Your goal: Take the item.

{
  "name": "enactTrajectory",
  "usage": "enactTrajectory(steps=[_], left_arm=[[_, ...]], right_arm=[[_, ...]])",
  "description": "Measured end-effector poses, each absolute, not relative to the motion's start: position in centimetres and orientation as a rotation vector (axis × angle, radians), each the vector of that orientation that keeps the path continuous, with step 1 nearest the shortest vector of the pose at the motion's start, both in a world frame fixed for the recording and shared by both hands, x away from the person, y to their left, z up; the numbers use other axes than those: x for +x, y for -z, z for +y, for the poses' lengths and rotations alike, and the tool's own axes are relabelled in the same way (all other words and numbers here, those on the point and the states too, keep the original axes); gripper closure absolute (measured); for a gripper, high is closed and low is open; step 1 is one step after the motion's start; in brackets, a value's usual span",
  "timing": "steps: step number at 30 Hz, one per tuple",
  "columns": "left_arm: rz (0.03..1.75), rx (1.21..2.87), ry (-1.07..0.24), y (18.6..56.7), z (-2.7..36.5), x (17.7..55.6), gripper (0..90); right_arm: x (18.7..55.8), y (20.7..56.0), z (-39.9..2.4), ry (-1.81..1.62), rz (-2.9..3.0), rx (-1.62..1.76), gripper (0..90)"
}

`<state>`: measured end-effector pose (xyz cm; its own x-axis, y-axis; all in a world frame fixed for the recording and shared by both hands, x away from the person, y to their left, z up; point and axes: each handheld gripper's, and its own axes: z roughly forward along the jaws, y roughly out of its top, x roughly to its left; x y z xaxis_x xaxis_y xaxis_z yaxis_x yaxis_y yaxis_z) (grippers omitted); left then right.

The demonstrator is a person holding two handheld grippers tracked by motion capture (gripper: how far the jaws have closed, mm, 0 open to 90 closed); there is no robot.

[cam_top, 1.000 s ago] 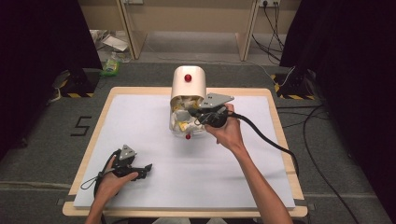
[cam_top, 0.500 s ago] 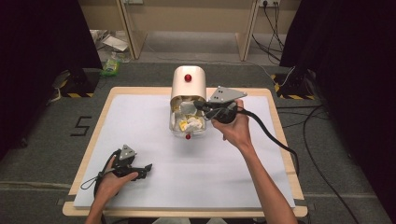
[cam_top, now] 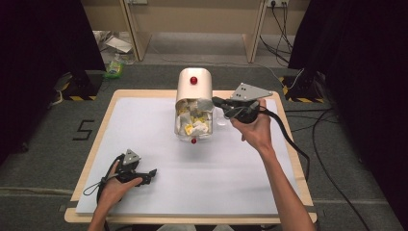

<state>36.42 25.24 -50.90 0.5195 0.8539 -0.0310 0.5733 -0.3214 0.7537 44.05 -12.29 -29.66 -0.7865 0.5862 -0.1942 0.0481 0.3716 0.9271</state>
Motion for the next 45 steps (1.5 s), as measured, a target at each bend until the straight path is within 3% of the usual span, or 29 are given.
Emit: enactTrajectory(steps=[21, 45], left_arm=[[1.159, 2.032, -0.491, 50.9, 25.2, 36.4, 12.2], [1.160, 2.030, -0.489, 50.9, 25.2, 36.4, 12.2]], right_arm=[[47.1, 29.7, -17.6, -1.409, 2.014, 0.750, 90.0], [52.8, 32.6, -17.4, -1.316, 1.993, 0.917, 90.0]])
